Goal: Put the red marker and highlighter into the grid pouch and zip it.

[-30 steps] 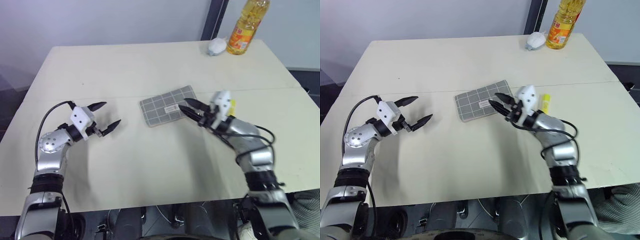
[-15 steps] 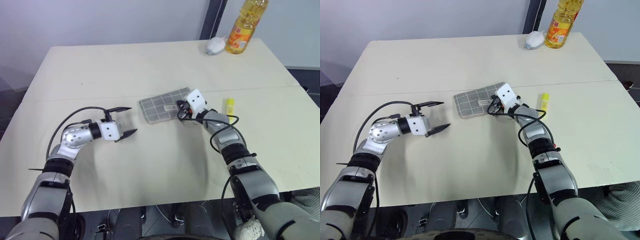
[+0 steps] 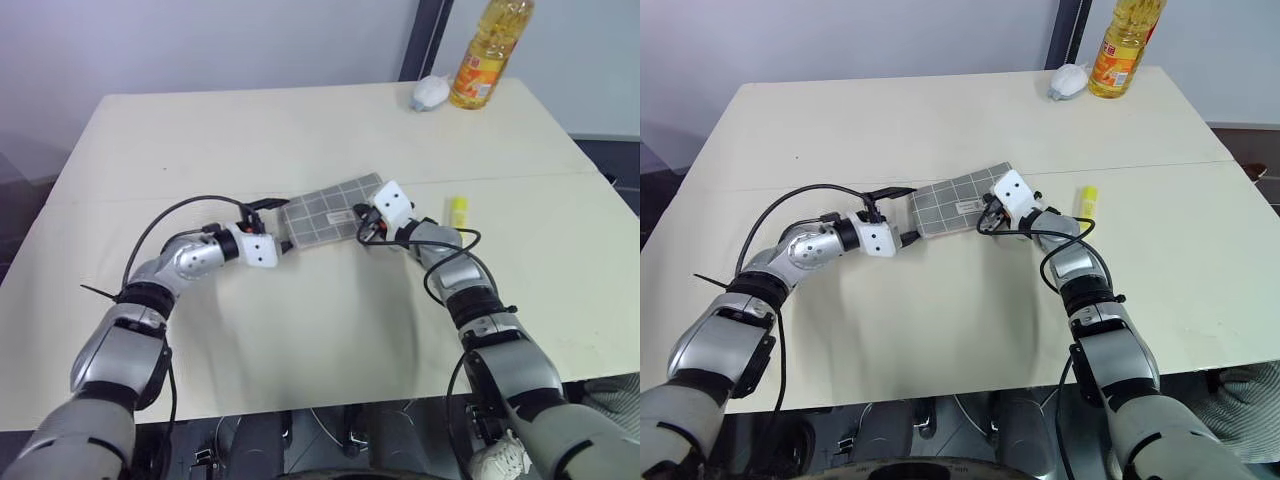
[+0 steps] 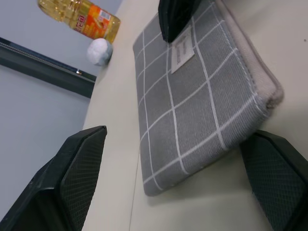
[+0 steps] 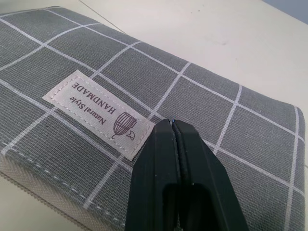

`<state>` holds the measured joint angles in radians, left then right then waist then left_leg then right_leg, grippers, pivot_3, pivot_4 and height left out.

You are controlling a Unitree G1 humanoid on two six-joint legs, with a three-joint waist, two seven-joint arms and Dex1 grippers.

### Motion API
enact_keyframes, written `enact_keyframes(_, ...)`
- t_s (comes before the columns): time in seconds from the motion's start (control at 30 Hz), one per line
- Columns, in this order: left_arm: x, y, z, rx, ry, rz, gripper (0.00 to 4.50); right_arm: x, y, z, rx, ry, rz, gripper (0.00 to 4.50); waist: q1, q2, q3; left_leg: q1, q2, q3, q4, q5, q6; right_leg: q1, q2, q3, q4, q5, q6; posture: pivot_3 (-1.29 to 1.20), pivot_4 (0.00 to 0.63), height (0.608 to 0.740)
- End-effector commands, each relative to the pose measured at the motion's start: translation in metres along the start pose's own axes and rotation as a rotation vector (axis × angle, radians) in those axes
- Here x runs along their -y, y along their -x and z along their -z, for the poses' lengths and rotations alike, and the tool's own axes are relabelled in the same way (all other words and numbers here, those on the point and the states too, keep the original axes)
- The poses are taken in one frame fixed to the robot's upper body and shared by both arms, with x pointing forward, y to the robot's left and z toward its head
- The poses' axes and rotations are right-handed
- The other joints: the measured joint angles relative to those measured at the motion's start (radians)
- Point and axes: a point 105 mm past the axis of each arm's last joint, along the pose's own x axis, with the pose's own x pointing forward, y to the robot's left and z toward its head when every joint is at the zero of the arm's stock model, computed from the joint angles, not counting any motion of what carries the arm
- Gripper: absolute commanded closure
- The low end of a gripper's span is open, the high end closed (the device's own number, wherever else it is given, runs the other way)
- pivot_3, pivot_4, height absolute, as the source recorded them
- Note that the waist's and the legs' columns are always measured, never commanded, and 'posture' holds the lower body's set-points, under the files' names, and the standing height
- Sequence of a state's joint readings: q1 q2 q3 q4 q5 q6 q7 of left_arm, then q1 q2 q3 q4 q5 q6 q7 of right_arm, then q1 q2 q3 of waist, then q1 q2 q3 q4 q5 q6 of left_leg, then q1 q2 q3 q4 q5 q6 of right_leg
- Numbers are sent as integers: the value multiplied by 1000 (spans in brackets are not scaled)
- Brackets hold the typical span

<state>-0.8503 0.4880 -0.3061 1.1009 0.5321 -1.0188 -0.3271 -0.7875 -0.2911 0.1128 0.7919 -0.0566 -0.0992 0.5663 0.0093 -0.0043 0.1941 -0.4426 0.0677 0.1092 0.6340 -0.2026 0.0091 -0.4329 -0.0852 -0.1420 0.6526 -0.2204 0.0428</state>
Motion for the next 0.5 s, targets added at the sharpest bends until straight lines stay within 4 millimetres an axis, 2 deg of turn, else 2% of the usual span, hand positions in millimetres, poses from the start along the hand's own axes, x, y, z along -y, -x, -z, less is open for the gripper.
enact_keyframes(0.03,16,-6,-5,29,28,78,1398,8,1,-18,59,20,17,4500,0,0,0,0,0,0,0,0,0,0,0,0,0,0,0,0,150,740)
enact_keyframes(0.1,17,-7,-7,38,26,78,2450,8,1,-20,64,19,18,4500,0,0,0,0,0,0,0,0,0,0,0,0,0,0,0,0,150,740)
enact_keyframes(0.13,18,-8,-8,43,23,80,2790,8,1,-20,65,19,18,4500,0,0,0,0,0,0,0,0,0,0,0,0,0,0,0,0,150,740)
enact_keyframes(0.17,19,-8,-9,50,21,79,3445,8,2,-19,65,19,18,4500,0,0,0,0,0,0,0,0,0,0,0,0,0,0,0,0,150,740)
enact_keyframes(0.23,21,-9,-9,47,31,86,4463,8,2,-20,70,14,17,4500,0,2,-1,0,0,0,0,0,0,0,0,0,0,0,0,0,150,740)
enact_keyframes(0.4,19,-10,-9,47,48,80,4463,4,5,-25,105,0,-16,4500,0,3,-2,0,0,0,0,0,0,0,0,0,0,0,0,0,150,740)
enact_keyframes(0.5,12,-6,-8,45,73,50,4500,6,11,-39,168,-18,-32,3620,-1,3,-2,0,0,0,0,0,0,0,0,0,0,0,0,0,150,740)
